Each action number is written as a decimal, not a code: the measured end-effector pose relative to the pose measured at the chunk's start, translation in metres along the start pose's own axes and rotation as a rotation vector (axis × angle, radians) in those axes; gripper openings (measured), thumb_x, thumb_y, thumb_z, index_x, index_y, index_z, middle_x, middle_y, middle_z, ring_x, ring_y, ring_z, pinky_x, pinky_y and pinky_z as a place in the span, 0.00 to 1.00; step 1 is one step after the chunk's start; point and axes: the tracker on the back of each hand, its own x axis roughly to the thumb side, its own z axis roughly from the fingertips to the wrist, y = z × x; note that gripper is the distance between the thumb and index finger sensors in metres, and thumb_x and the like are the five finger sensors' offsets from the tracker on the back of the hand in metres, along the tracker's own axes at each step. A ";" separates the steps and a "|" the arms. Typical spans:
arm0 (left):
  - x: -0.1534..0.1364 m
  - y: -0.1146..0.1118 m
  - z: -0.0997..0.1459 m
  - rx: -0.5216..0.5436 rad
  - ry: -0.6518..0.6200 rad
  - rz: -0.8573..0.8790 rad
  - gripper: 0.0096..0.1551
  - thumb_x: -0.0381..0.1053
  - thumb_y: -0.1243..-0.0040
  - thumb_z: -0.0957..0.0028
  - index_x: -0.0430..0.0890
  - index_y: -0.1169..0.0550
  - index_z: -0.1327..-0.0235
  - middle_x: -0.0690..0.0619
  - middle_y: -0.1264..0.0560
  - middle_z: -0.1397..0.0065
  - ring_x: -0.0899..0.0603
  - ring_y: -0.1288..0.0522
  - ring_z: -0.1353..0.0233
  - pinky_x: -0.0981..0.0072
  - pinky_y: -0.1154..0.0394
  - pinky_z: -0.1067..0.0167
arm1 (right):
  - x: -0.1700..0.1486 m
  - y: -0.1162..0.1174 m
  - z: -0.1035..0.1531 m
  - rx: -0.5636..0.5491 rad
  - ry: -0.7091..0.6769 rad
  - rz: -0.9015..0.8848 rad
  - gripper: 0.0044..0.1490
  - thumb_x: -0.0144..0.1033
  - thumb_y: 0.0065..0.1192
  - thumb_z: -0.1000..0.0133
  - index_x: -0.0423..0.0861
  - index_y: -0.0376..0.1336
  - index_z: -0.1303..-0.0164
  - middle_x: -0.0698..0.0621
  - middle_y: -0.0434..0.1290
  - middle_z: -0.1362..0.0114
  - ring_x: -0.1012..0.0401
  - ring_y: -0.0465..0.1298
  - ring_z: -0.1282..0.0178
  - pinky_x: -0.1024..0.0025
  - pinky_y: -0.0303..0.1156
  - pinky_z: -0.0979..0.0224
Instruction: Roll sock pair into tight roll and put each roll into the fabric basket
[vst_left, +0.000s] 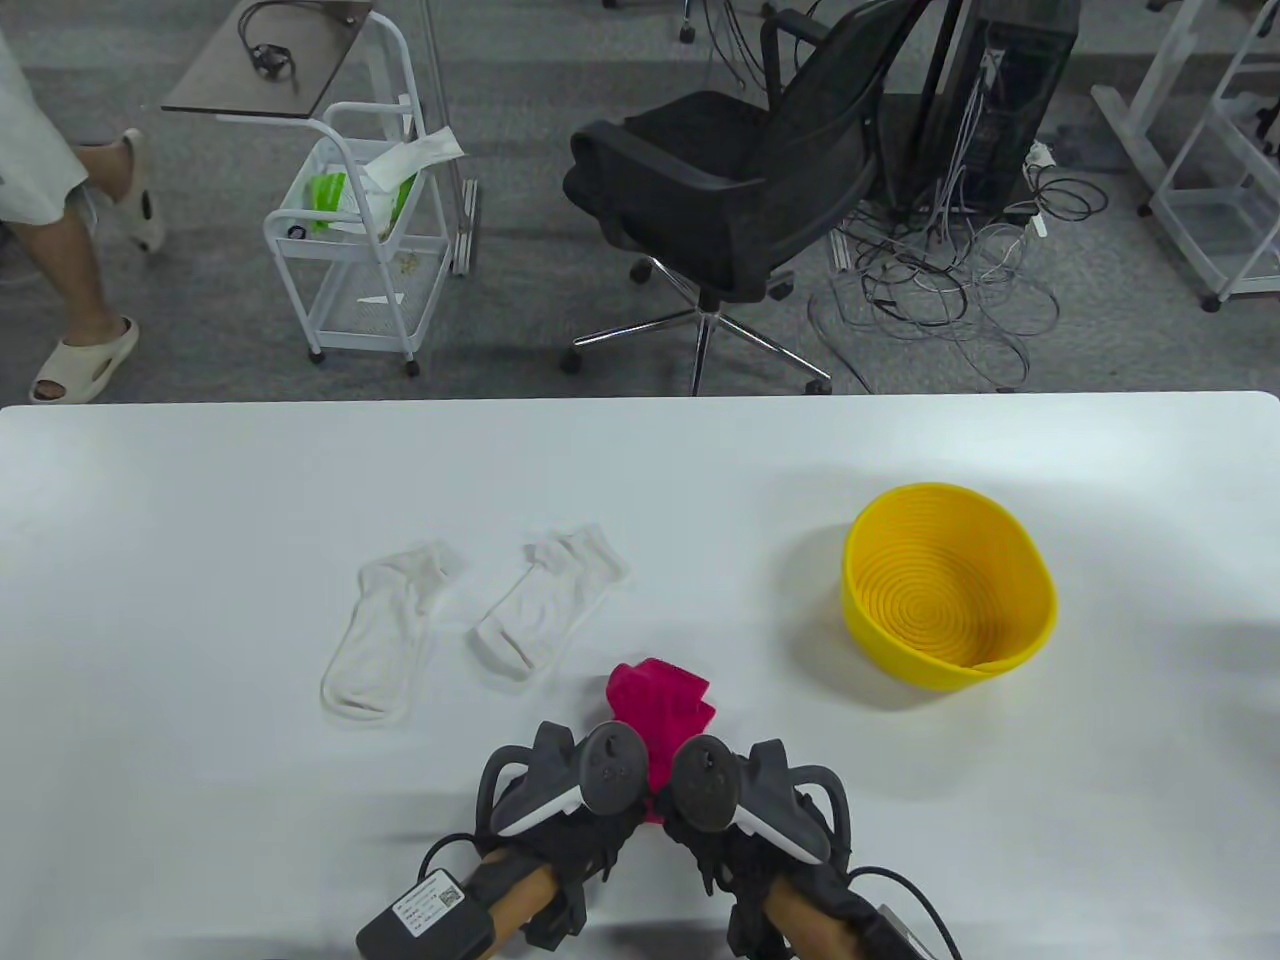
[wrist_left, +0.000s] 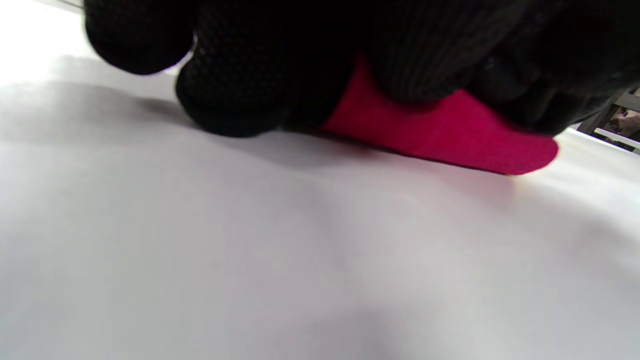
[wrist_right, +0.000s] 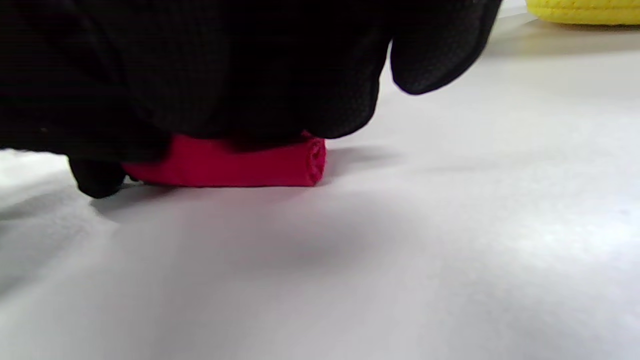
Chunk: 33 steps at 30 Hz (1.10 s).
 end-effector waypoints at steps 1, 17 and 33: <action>0.000 0.000 0.000 0.003 0.000 0.001 0.23 0.55 0.37 0.57 0.51 0.15 0.50 0.49 0.17 0.48 0.45 0.17 0.56 0.46 0.26 0.47 | 0.000 0.001 -0.001 0.007 0.008 -0.003 0.24 0.50 0.72 0.54 0.62 0.73 0.46 0.62 0.78 0.35 0.60 0.80 0.35 0.49 0.72 0.30; -0.002 0.015 0.009 0.081 0.020 0.018 0.25 0.57 0.35 0.59 0.53 0.14 0.48 0.48 0.16 0.45 0.44 0.15 0.53 0.46 0.25 0.47 | -0.003 0.011 -0.007 0.006 0.095 0.040 0.30 0.50 0.74 0.55 0.63 0.69 0.40 0.62 0.74 0.30 0.59 0.77 0.31 0.48 0.70 0.29; 0.002 0.000 0.001 0.040 0.020 -0.040 0.25 0.54 0.30 0.61 0.50 0.15 0.50 0.48 0.17 0.48 0.46 0.16 0.56 0.47 0.24 0.48 | -0.002 0.010 -0.007 -0.011 0.091 0.022 0.26 0.49 0.70 0.53 0.62 0.71 0.42 0.61 0.77 0.34 0.60 0.79 0.34 0.49 0.71 0.29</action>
